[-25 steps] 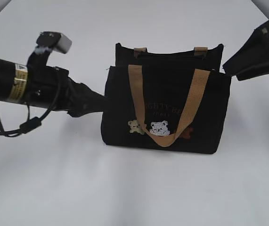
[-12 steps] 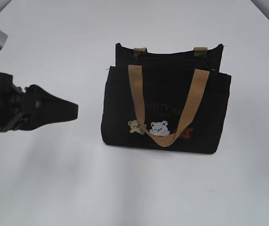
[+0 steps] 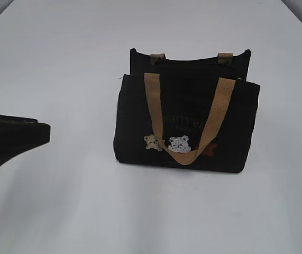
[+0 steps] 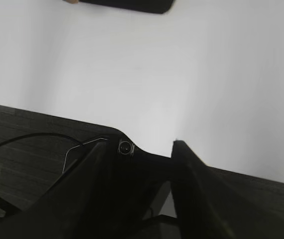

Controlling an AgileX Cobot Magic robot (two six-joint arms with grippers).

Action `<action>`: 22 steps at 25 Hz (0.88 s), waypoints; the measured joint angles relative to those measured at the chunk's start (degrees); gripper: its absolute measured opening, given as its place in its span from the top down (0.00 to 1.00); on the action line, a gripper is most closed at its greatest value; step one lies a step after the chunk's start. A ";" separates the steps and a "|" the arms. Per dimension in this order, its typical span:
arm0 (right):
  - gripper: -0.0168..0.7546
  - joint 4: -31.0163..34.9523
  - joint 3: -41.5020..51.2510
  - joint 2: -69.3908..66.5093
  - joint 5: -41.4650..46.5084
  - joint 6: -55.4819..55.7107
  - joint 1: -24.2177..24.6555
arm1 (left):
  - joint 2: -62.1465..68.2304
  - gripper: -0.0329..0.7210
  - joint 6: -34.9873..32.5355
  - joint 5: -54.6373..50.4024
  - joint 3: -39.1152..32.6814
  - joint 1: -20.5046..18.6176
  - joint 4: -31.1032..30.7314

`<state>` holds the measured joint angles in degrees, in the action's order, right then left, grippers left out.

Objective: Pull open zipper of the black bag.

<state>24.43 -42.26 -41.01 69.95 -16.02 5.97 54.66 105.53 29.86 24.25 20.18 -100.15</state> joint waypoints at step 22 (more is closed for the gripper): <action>0.60 -8.96 5.52 9.11 0.07 -1.89 0.00 | 1.73 0.63 -38.46 -46.36 -3.61 -1.82 23.65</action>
<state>15.47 -36.74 -31.91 70.03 -17.91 5.97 56.38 67.07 -16.50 20.64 18.36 -76.50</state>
